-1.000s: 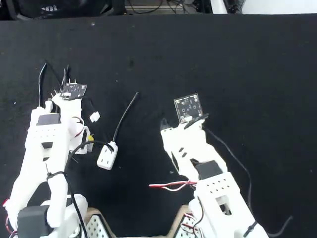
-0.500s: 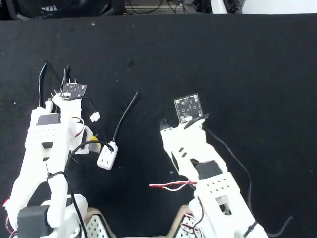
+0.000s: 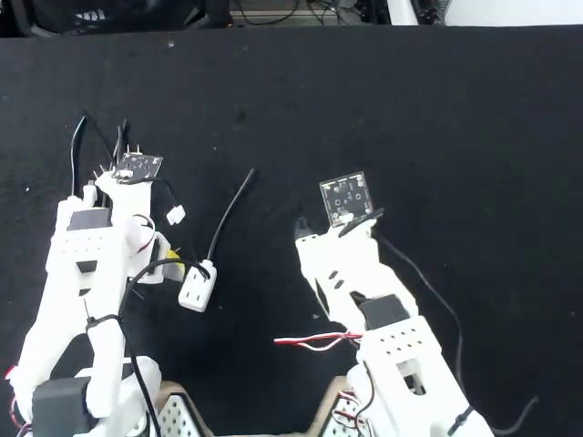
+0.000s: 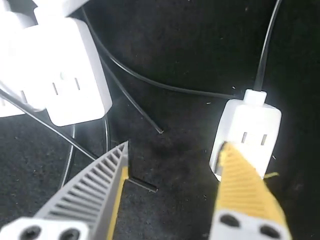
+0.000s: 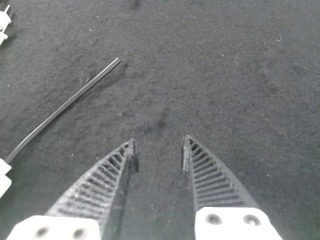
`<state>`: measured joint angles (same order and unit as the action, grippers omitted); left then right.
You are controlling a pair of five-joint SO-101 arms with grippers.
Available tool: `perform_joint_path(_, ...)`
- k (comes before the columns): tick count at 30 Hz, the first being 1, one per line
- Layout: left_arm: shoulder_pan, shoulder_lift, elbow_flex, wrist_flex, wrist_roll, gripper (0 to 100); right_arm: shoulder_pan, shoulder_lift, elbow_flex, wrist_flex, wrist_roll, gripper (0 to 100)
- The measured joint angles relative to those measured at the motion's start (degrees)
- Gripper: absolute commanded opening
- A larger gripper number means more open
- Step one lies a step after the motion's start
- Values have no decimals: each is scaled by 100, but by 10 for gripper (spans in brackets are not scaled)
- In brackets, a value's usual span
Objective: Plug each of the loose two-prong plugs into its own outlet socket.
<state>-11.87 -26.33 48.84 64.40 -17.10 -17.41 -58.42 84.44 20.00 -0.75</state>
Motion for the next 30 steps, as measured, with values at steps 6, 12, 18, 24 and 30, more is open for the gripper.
perform_joint_path(6, 0, 0, 0, 0, 0, 102, 0, 0, 0, 0, 0, 141)
perform_joint_path(12, 0, 0, 9, 0, 0, 173, 0, 0, 0, 0, 0, 141)
perform_joint_path(18, 0, 0, 615, -475, 0, 253, 0, 0, 0, 0, 0, 141)
perform_joint_path(24, 167, 0, 651, -387, 413, 253, 0, 0, 0, 0, 0, 141)
perform_joint_path(30, 1609, 0, 501, 185, 668, 255, 220, 0, 0, 0, 0, 141)
